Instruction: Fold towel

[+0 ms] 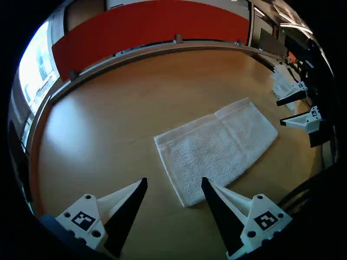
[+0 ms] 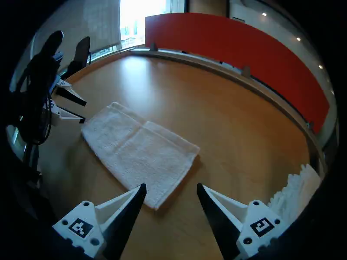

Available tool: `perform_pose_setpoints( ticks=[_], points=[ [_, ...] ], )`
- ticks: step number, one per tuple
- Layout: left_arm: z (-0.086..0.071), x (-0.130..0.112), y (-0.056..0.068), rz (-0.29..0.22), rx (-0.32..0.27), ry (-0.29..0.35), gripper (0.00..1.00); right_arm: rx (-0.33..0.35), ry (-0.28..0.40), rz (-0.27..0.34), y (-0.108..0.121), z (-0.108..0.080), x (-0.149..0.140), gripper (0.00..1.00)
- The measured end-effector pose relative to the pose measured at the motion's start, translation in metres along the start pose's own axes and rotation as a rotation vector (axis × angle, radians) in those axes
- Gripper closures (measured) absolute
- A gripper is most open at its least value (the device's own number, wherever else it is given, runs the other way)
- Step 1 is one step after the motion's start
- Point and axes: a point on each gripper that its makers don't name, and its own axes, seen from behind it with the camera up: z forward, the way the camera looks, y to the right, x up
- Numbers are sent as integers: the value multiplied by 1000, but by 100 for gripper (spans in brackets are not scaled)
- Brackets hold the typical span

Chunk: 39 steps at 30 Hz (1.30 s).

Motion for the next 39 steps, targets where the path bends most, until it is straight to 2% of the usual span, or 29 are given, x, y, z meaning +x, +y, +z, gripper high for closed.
perform_pose_setpoints(
  ticks=[7,18,30,39],
  points=[
    [-7,-2,-2,-15,13,10,8,9,0,-10,-1,-1,-2,10],
    [-24,-11,-9,-70,56,37,7,49,-16,-53,-9,2,-6,10],
    [-41,-32,-19,-140,106,53,7,82,-40,-94,-16,9,-10,10],
    [-51,-48,-23,-166,128,60,7,98,-66,-124,-20,16,-18,10]
  ],
)
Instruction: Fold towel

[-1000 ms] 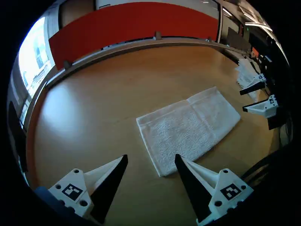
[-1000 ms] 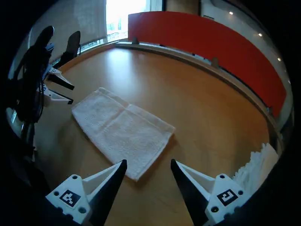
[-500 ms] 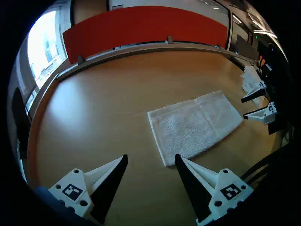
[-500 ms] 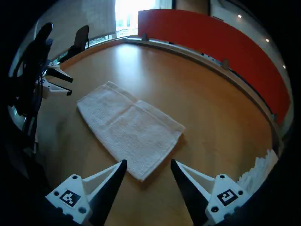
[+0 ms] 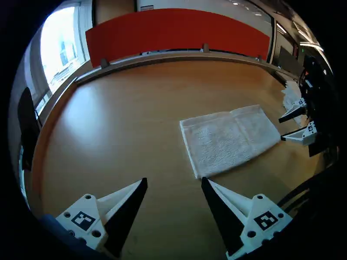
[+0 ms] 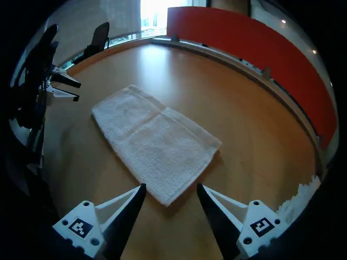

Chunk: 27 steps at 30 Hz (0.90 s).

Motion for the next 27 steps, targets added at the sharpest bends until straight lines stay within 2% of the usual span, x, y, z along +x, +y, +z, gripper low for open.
perform_pose_setpoints(
  ticks=[7,11,17,21,25,27],
  points=[
    [-12,-9,-5,-9,20,10,8,10,-30,-20,-2,6,-12,12],
    [-19,-16,-8,-20,31,12,7,23,-40,-26,-5,8,-17,18],
    [-27,-24,-11,-44,42,13,7,22,-60,-29,-7,12,-22,37],
    [-32,-26,-13,-65,50,18,7,17,-64,-32,-7,13,-23,44],
    [-37,-26,-14,-82,53,26,7,26,-73,-37,-8,12,-26,47],
    [-39,-26,-15,-88,54,28,7,33,-75,-40,-9,12,-28,52]
  ],
)
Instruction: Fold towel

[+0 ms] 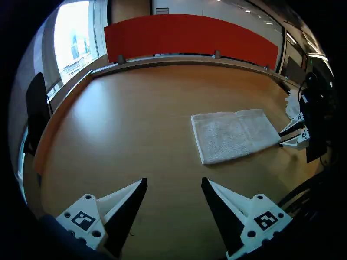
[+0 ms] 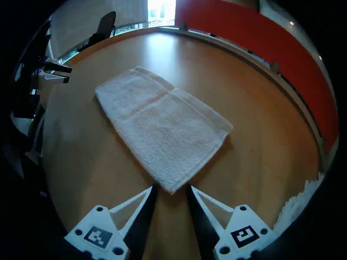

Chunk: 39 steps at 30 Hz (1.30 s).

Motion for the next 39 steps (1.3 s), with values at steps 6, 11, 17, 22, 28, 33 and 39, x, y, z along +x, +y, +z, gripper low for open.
perform_pose_setpoints(
  ticks=[6,11,17,22,28,33,39],
  points=[
    [-3,-1,-2,-4,6,2,8,14,0,-8,-1,0,-2,63],
    [-5,-2,-2,-3,9,4,8,28,10,-9,-2,0,0,87],
    [-6,0,-2,-6,9,9,7,28,29,-8,-1,-2,5,96],
    [-6,4,-2,-12,9,19,7,15,38,-18,1,-4,10,96],
    [-8,8,-3,-11,13,32,7,4,64,-12,2,-13,21,96],
    [-12,10,-3,-10,16,41,7,-9,80,-14,5,-22,28,96],
    [-16,12,-3,-7,20,54,7,-23,91,-24,11,-34,35,96]
  ],
)
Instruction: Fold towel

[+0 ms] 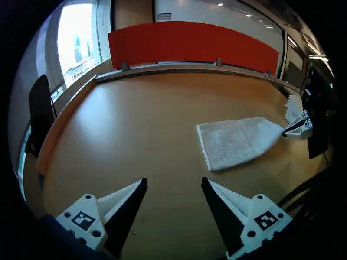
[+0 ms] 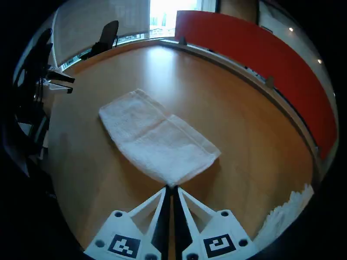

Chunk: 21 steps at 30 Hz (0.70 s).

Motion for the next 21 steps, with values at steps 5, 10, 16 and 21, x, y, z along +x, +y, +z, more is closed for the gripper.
perform_pose_setpoints(
  ticks=[5,10,16,21],
  points=[
    [-3,3,-1,2,9,18,7,-10,11,2,5,-8,7,96],
    [-6,5,-2,0,17,30,7,-12,16,-6,6,-13,12,96],
    [-12,8,-4,1,26,43,7,-13,26,-32,6,-16,22,96],
    [-18,9,-6,-3,40,56,7,-9,45,-57,5,-18,38,96]
  ],
)
